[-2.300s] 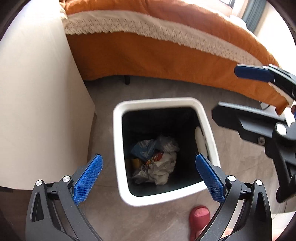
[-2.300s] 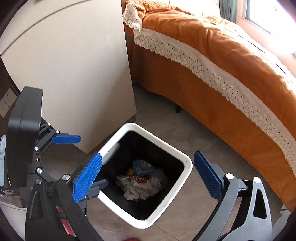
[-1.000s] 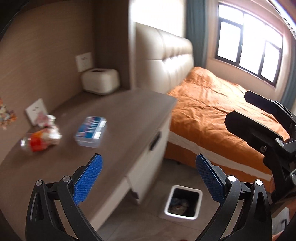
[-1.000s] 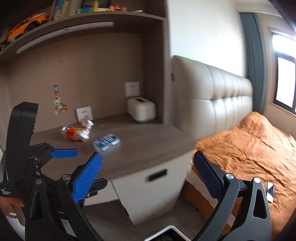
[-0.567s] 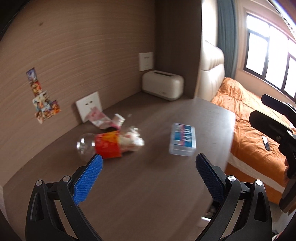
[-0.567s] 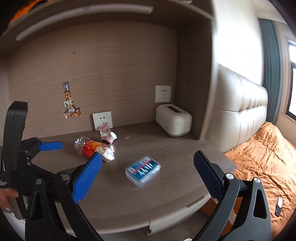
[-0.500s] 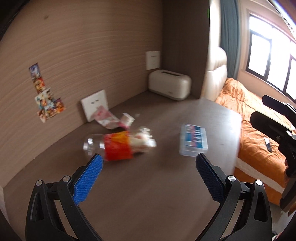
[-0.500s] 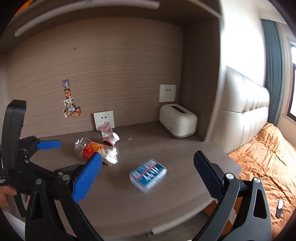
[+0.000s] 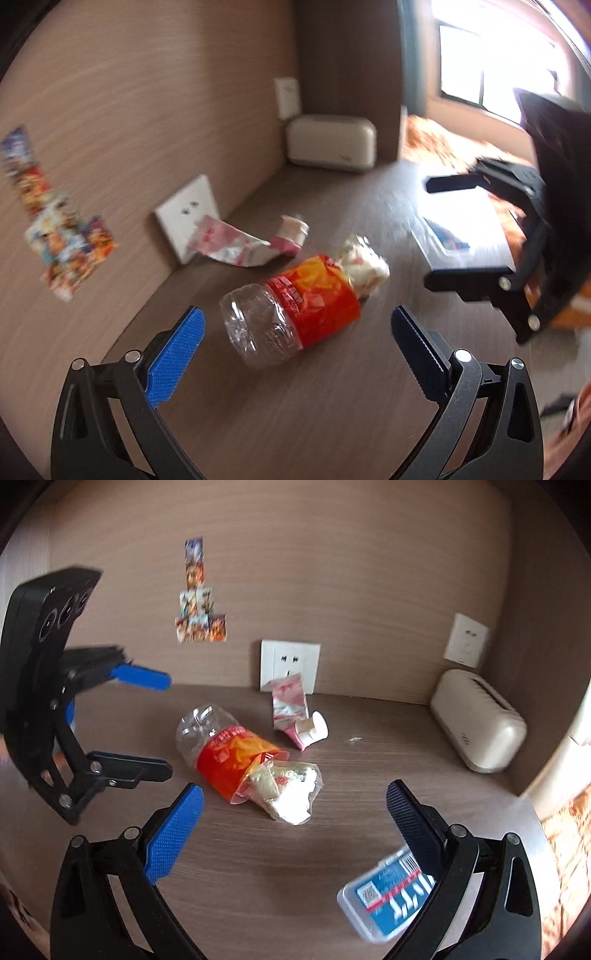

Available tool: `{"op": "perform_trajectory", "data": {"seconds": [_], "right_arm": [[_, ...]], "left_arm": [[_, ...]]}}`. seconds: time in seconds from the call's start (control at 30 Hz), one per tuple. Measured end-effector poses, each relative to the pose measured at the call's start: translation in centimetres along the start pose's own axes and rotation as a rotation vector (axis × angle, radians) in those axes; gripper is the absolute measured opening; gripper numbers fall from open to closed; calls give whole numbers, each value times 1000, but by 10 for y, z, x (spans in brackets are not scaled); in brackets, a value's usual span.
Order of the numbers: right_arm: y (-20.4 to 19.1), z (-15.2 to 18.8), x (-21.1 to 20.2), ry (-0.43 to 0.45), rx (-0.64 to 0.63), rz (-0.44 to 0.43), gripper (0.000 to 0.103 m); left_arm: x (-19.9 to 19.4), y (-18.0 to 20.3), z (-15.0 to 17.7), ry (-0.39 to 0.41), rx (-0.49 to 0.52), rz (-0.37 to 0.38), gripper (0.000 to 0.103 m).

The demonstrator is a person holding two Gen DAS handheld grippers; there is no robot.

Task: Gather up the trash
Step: 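Move both grippers back to the bottle on the desk, then grasp the orange-labelled bottle with the left gripper while the right grasps the wrapper beside it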

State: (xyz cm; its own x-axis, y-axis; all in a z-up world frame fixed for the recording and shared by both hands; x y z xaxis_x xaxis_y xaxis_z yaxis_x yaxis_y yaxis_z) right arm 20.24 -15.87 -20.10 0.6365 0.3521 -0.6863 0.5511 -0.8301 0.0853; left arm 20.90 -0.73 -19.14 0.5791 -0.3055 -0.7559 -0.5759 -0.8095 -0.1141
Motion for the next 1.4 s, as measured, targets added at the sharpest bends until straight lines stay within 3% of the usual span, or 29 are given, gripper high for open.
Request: {"op": "perform_trajectory", "data": {"seconds": [0.17, 0.37, 0.57, 0.77, 0.9, 1.07, 1.1, 1.27, 1.4], "right_arm": [[2, 1, 31, -92, -74, -31, 99], [-3, 1, 54, -160, -139, -65, 99], [-7, 0, 69, -194, -165, -87, 99], [-9, -2, 84, -222, -194, -115, 99], [-11, -3, 87, -233, -206, -135, 84], [-16, -4, 88, -235, -201, -152, 65], [-16, -4, 87, -230, -204, -142, 57], [-14, 0, 79, -216, -182, -125, 47], [-9, 1, 69, -192, -142, -118, 45]], "left_arm": [[24, -3, -10, -37, 172, 66, 98], [47, 1, -24, -63, 294, 145, 98], [73, 0, -21, -121, 368, 212, 98], [87, -6, -9, -169, 369, 244, 96], [88, -12, -1, -169, 319, 259, 87], [86, -16, 3, -150, 299, 243, 85], [85, -16, 4, -151, 299, 250, 84], [79, -20, 7, -146, 285, 248, 79], [73, -23, 10, -151, 269, 253, 78]]}}
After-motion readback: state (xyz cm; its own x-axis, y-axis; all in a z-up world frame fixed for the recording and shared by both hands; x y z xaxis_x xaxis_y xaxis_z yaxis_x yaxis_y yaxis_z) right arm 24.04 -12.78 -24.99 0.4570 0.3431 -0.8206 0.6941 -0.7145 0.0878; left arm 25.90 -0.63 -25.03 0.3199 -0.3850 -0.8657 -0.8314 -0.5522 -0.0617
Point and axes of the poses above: each gripper's, at about its wrist camera, not at the fingertips, and x roughly the way its jaws point, y to its right, z to its underside, the point moved 1 cm from there along x, roughly the way its jaws point, and after that the axes turned 5 degrees about -y, right-handed, at the moved point
